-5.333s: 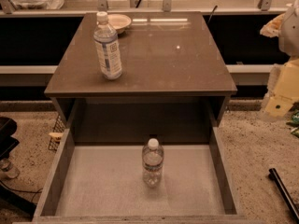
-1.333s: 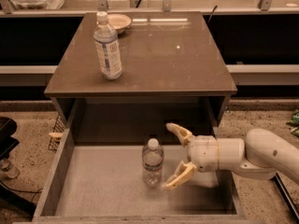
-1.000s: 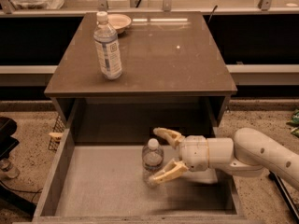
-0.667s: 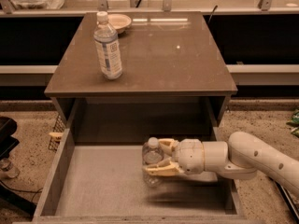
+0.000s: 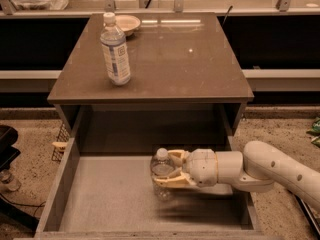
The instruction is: Pick water bottle from top drawer and place on counter
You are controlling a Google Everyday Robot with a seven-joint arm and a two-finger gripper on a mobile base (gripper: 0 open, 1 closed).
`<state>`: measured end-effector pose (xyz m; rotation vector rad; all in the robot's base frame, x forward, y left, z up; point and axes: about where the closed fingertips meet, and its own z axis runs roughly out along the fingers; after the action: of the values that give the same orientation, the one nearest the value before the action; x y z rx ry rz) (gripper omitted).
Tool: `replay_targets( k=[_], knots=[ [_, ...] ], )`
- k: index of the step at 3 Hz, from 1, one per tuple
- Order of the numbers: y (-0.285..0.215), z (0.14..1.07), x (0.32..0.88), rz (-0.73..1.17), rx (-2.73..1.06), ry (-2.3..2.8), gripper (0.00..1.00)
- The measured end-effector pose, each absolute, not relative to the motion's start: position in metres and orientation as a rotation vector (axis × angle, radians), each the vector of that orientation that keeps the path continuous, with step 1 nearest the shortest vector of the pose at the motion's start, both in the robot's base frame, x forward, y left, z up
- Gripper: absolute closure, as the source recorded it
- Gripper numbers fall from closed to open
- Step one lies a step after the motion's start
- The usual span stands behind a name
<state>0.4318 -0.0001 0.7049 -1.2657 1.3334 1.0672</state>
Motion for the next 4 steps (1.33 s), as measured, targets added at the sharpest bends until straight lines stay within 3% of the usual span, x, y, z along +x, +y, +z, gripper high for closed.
replay_targets(
  k=[1,2,4],
  knots=[
    [0.001,0.723,0.433,1.080,-1.279,1.326,1.00],
    [-0.007,0.776,0.447,1.104,-1.229,1.323,1.00],
    [-0.030,0.913,0.522,0.946,-0.995,1.424,1.00]
  ],
)
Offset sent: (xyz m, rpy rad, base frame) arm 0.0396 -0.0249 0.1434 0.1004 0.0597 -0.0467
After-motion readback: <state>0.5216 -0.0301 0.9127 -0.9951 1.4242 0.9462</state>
